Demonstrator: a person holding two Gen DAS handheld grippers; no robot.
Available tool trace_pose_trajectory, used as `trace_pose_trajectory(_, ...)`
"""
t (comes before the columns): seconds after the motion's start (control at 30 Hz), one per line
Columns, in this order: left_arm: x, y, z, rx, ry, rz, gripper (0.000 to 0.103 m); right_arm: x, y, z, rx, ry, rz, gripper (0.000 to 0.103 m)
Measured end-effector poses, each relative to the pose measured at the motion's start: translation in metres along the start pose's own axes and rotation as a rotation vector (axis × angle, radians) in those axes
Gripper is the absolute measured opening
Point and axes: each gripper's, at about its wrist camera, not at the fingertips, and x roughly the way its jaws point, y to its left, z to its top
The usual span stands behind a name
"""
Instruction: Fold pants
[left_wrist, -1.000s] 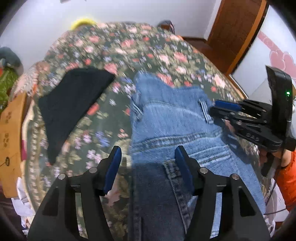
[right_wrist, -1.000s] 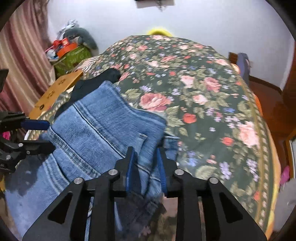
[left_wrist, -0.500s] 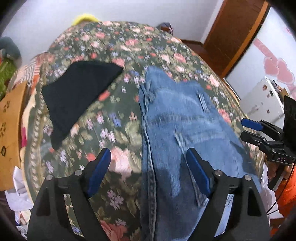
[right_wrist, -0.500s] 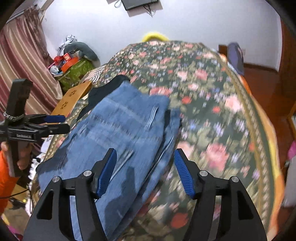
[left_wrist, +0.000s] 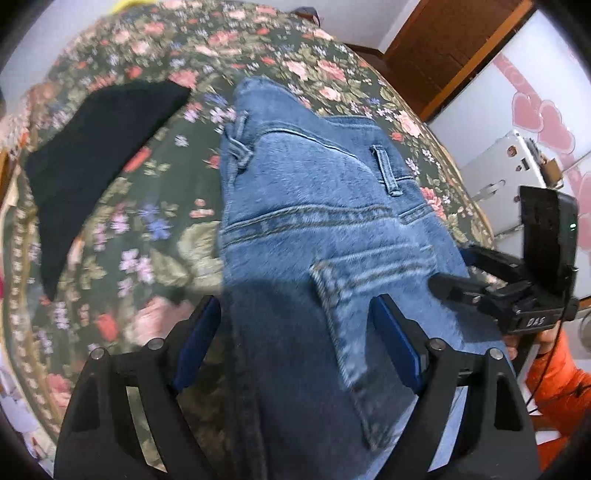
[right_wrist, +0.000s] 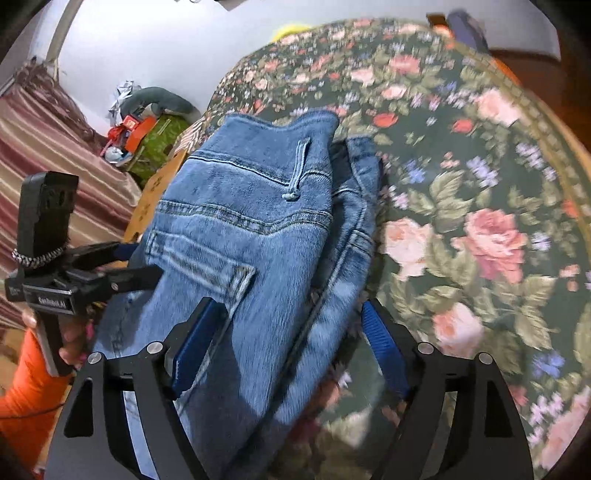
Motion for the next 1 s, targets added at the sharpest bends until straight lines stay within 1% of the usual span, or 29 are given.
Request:
trace_pose_trajectory(0.07, 0.006, 0.004, 0.005, -0.028, 0.015, -0.015, 0.091, 0.004, 0.000, 0.004, -0.002, 0.008, 0.011, 0.081)
trace_pose_trajectory(0.13, 0.014, 0.007, 0.009, -0.049, 0.029, -0.038, 0.093, 0.008, 0.004, 0.008, -0.016, 0.015, 0.014, 0.079)
trace_pose_trajectory(0.2, 0.016, 0.007, 0.012, -0.061, 0.030, -0.042, 0.093, 0.009, 0.005, 0.010, -0.022, 0.016, 0.014, 0.078)
trace_pose_trajectory(0.23, 0.016, 0.006, 0.012, -0.059, 0.029, -0.041, 0.089, 0.007, 0.005, 0.009, -0.024, 0.011, 0.019, 0.074)
trace_pose_trajectory(0.27, 0.014, 0.004, 0.011, -0.053, 0.027, -0.045, 0.084, 0.006, 0.005, 0.009, -0.029, 0.008, 0.019, 0.067)
trace_pose_trajectory(0.3, 0.010, 0.000, 0.010, -0.040, 0.015, -0.035, 0.080, 0.002, 0.007, 0.008, -0.036, -0.003, 0.016, 0.063)
trace_pose_trajectory(0.33, 0.006, -0.004, 0.008, -0.020, 0.001, -0.019, 0.075, -0.001, 0.008, 0.007, -0.041, -0.009, 0.007, 0.055)
trace_pose_trajectory(0.37, 0.004, -0.008, 0.007, -0.006, -0.009, -0.003, 0.073, -0.004, 0.009, 0.008, -0.044, -0.013, 0.007, 0.049)
trace_pose_trajectory(0.4, 0.001, -0.013, 0.003, 0.006, -0.015, 0.013, 0.072, -0.008, 0.010, 0.007, -0.043, -0.018, 0.008, 0.046)
trace_pose_trajectory(0.43, -0.001, -0.016, 0.000, 0.008, -0.015, 0.017, 0.071, -0.011, 0.012, 0.006, -0.044, -0.019, 0.007, 0.041)
trace_pose_trajectory(0.5, -0.005, -0.021, -0.007, 0.011, -0.017, 0.024, 0.067, -0.018, 0.017, 0.002, -0.059, -0.026, 0.005, 0.035)
trace_pose_trajectory(0.53, -0.010, -0.024, -0.012, 0.018, -0.026, 0.033, 0.063, -0.022, 0.020, -0.001, -0.069, -0.030, 0.005, 0.031)
trace_pose_trajectory(0.57, -0.016, -0.027, -0.017, 0.023, -0.038, 0.040, 0.060, -0.025, 0.023, -0.003, -0.078, -0.036, -0.002, 0.022)
trace_pose_trajectory(0.63, -0.028, -0.031, -0.028, 0.017, -0.068, 0.055, 0.056, -0.032, 0.028, -0.006, -0.081, -0.040, 0.018, 0.021)
trace_pose_trajectory(0.73, -0.047, -0.037, -0.042, 0.013, -0.116, 0.079, 0.051, -0.037, 0.041, -0.009, -0.110, -0.053, 0.015, 0.019)
trace_pose_trajectory(0.83, -0.068, -0.043, -0.055, 0.024, -0.163, 0.122, 0.050, -0.044, 0.059, -0.011, -0.137, -0.075, 0.027, 0.019)
trace_pose_trajectory(1.0, -0.106, -0.045, -0.063, 0.019, -0.251, 0.147, 0.049, -0.060, 0.088, -0.004, -0.194, -0.138, 0.043, 0.018)
